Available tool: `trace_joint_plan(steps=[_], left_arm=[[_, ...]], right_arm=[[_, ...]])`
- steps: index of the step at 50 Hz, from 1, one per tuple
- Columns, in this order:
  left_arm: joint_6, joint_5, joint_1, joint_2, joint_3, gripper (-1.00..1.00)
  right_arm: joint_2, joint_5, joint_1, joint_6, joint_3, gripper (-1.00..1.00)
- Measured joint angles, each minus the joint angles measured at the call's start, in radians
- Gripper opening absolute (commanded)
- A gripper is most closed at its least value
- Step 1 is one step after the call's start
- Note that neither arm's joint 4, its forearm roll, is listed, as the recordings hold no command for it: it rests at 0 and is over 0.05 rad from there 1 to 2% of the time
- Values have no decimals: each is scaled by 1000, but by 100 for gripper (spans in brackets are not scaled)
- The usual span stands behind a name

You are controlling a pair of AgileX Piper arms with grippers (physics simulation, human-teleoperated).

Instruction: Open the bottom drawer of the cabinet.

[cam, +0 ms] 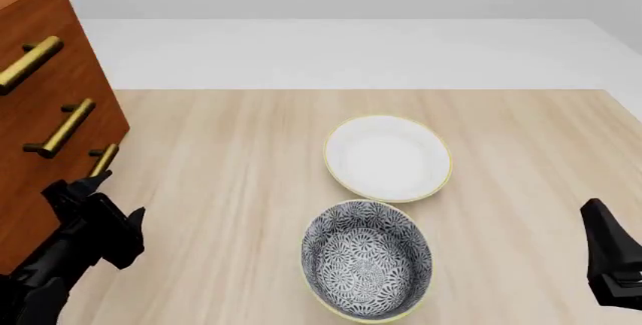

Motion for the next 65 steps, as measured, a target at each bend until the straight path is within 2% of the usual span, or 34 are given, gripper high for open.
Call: trace_joint_plan(steps=[65], left_arm=[[71, 0, 145, 208, -147, 100]], right_arm=[[0, -2, 0, 0, 2, 100]])
